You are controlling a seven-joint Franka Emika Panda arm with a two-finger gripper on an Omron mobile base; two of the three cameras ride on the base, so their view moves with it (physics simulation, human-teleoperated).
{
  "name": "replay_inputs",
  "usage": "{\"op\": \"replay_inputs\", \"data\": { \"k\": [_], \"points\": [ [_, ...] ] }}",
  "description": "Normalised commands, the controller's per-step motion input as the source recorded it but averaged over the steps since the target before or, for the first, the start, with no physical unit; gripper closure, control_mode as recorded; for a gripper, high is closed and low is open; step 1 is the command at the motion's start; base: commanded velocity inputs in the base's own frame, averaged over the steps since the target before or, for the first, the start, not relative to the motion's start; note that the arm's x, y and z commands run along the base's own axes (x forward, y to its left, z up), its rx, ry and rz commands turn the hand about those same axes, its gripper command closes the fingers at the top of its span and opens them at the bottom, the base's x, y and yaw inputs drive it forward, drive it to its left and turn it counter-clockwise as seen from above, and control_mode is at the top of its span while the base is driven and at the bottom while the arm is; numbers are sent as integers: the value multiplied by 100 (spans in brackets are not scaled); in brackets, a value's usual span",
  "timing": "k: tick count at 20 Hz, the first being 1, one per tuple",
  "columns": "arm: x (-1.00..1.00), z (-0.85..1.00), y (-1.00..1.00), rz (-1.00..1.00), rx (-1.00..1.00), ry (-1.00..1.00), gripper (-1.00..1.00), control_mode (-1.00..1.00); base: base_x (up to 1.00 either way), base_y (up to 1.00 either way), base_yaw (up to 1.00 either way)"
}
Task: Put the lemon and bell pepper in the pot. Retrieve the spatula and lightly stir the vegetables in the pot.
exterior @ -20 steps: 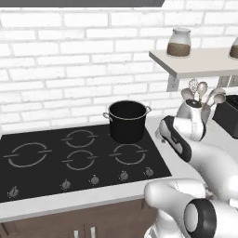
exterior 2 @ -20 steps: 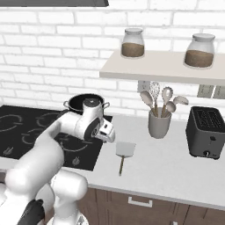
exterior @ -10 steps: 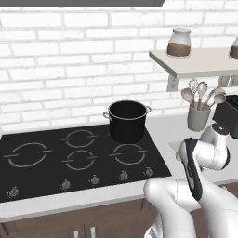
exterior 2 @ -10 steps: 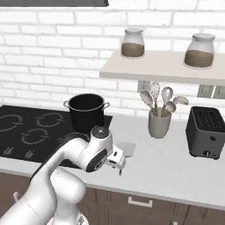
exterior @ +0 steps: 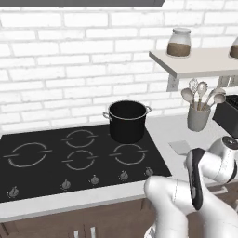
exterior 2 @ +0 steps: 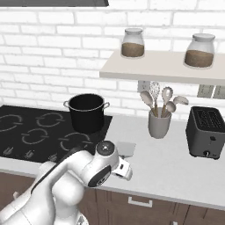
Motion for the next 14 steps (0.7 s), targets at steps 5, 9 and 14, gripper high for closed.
{"op": "replay_inputs", "data": {
  "k": [5,9,14],
  "points": [
    [47,-10,-18,7,5,33,-100,-100,0,0,0],
    [37,-13,-17,1,1,21,-100,-100,0,0,0],
    [4,-22,-15,0,0,1,-100,-100,0,0,0]
  ]
}}
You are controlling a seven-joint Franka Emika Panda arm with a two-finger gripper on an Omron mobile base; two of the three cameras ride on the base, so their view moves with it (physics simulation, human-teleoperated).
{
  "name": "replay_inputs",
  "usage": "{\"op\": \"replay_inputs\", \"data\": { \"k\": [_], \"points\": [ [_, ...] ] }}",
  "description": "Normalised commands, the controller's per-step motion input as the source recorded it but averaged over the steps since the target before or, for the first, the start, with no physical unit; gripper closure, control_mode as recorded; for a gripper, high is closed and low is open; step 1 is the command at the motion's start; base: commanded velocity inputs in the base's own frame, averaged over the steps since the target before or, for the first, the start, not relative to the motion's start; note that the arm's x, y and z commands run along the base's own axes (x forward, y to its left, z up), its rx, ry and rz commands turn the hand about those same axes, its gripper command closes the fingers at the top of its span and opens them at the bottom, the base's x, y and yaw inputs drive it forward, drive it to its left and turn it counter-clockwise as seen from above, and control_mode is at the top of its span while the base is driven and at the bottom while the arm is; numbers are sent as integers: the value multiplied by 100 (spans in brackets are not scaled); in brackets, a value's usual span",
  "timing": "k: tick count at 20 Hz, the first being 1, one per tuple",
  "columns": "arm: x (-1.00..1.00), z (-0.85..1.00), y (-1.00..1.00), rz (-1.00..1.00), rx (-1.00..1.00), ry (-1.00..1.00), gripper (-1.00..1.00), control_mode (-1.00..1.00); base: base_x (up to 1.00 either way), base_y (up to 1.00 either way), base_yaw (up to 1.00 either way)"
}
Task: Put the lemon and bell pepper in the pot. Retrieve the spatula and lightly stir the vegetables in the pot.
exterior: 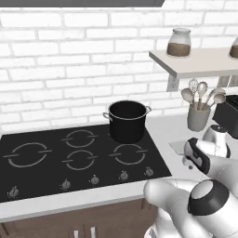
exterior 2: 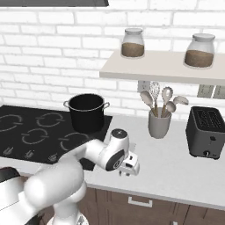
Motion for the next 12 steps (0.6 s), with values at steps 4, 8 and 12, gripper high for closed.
{"op": "replay_inputs", "data": {
  "k": [4,8,12],
  "points": [
    [1,-36,-10,1,-1,0,-100,-100,0,0,0],
    [9,-51,0,2,-7,1,-100,-100,0,0,0],
    [13,-32,0,4,-9,0,100,-100,0,0,0]
  ]
}}
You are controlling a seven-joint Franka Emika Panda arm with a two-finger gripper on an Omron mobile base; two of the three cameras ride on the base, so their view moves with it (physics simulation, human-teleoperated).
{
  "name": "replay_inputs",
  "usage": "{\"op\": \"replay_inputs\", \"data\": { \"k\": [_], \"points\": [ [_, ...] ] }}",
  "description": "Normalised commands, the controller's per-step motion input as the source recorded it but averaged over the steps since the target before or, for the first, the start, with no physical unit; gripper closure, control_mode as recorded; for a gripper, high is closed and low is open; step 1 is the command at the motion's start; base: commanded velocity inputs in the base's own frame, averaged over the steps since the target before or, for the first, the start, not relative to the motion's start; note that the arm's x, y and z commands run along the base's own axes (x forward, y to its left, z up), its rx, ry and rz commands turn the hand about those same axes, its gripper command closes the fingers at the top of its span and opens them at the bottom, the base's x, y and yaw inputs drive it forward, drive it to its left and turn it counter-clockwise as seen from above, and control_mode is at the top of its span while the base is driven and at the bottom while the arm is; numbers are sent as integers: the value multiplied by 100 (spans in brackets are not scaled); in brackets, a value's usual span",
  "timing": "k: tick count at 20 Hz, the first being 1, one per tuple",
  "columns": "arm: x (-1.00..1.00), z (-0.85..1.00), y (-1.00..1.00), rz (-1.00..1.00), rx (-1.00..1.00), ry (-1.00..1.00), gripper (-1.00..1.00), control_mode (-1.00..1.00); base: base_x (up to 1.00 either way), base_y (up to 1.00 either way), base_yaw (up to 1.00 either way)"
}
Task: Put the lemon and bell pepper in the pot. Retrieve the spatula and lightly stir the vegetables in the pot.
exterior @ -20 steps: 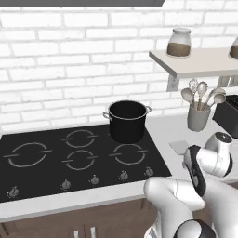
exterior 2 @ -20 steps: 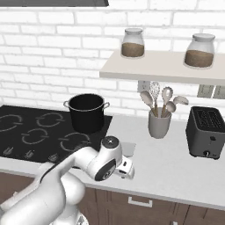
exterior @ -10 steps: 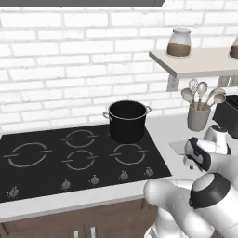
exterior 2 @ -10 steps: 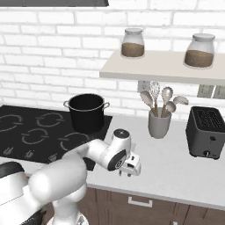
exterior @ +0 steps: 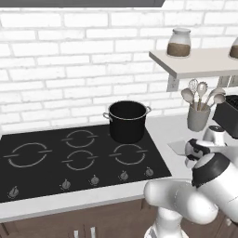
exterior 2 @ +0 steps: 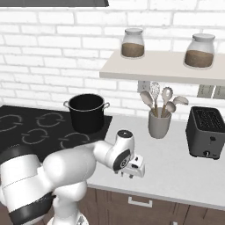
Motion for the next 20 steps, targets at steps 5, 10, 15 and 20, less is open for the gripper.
{"op": "replay_inputs", "data": {
  "k": [5,10,15,20],
  "points": [
    [-5,-6,11,1,-9,0,100,-100,0,0,0],
    [-13,-5,15,5,-1,-3,100,-100,0,0,0],
    [-26,80,13,21,-8,-9,100,-100,0,0,0],
    [-11,100,66,36,-33,0,100,-100,0,0,0]
  ]
}}
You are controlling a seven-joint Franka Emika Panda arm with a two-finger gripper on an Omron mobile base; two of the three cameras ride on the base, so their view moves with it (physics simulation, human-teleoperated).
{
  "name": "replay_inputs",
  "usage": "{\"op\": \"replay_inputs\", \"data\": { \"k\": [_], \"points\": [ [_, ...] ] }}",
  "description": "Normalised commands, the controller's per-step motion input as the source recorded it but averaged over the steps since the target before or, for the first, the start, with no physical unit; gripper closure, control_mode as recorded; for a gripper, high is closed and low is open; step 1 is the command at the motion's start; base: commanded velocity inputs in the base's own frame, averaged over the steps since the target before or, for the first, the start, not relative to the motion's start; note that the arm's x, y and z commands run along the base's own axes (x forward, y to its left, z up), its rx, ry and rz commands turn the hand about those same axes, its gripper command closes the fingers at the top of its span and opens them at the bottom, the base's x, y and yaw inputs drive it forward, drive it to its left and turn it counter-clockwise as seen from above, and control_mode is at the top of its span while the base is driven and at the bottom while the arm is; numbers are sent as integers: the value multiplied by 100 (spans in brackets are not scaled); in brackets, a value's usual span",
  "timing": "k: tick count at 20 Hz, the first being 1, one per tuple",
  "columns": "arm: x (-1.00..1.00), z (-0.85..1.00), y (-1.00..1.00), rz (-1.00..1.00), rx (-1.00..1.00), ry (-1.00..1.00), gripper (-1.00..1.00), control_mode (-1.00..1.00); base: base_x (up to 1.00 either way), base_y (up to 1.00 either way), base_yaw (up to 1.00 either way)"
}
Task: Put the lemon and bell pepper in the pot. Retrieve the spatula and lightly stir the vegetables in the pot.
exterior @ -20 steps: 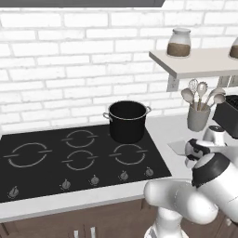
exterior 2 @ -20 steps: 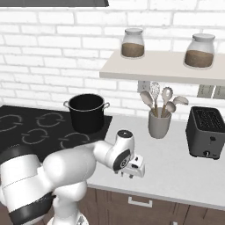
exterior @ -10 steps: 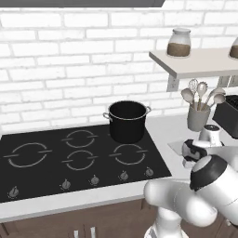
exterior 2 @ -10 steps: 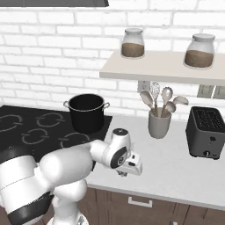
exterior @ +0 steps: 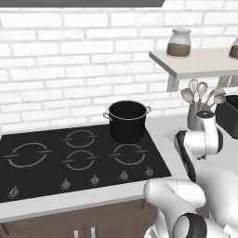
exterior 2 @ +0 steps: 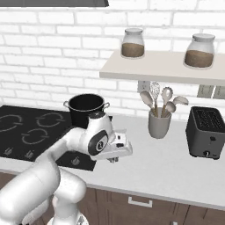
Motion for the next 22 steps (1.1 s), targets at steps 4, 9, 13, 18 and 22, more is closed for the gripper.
{"op": "replay_inputs", "data": {
  "k": [4,9,13,18,22],
  "points": [
    [0,100,67,35,-43,0,100,-100,0,0,0],
    [0,100,46,31,-37,0,100,-100,0,0,0],
    [1,100,16,27,-35,0,100,-100,0,0,0],
    [14,100,9,21,-40,0,100,-100,0,0,0],
    [69,100,10,18,-40,9,100,-100,0,0,0]
  ]
}}
